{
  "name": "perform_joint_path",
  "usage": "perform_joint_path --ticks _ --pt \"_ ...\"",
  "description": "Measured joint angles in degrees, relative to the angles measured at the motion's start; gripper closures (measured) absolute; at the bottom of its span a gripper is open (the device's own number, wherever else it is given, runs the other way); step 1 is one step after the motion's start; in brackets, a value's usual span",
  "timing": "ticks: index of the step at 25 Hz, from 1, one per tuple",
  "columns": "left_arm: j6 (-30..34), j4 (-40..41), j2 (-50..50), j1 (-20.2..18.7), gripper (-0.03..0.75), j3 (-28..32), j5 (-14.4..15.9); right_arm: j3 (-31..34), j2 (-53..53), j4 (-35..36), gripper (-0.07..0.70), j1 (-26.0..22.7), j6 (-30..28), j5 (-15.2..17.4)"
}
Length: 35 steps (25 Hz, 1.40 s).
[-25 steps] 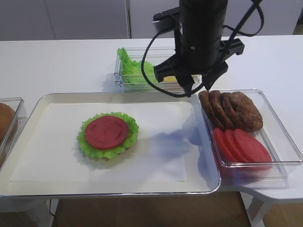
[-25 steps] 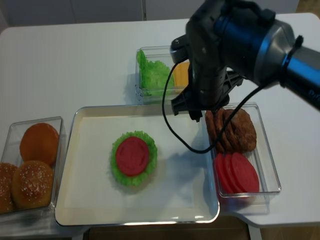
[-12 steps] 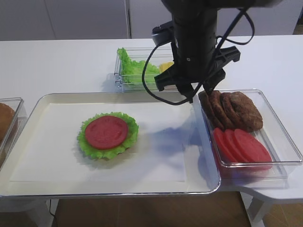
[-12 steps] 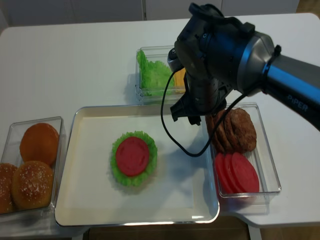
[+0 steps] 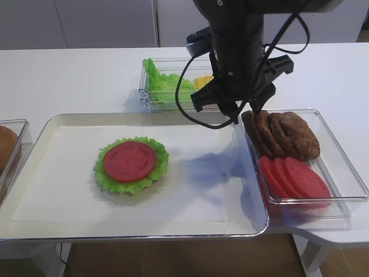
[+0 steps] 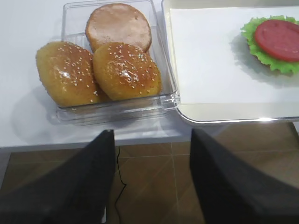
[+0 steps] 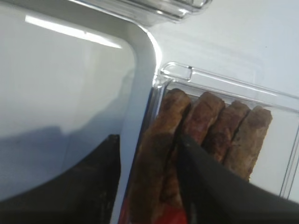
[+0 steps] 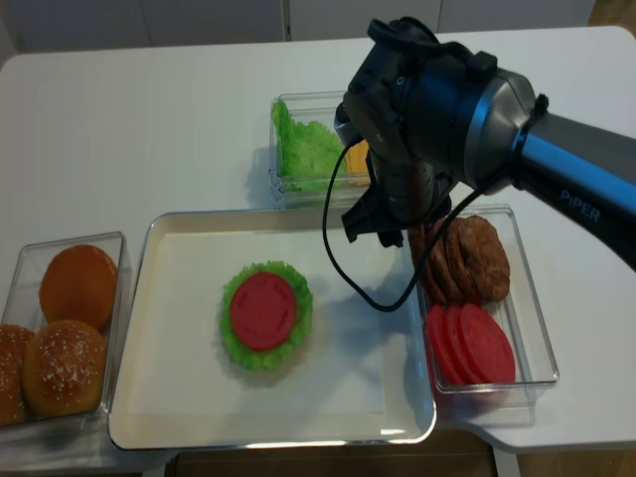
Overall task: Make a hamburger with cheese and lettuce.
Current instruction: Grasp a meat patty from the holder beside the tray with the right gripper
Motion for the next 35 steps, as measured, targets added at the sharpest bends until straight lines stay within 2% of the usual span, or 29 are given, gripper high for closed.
perform_joint_path --ticks 13,15,21,35 --pt "0.0 0.0 0.0 0.0 0.334 0.0 0.0 0.0 0.9 -1.3 0.334 0.0 0.1 0.0" --pt "0.0 0.0 0.0 0.0 0.334 0.0 0.0 0.0 0.9 -1.4 0.356 0.0 0.1 0.0" --pt "0.0 0.0 0.0 0.0 0.334 0.0 0.0 0.0 0.9 -1.4 0.493 0.1 0.1 0.0" --pt "0.0 0.0 0.0 0.0 0.334 0.0 0.0 -0.1 0.9 -1.5 0.519 0.1 1.4 0.0"
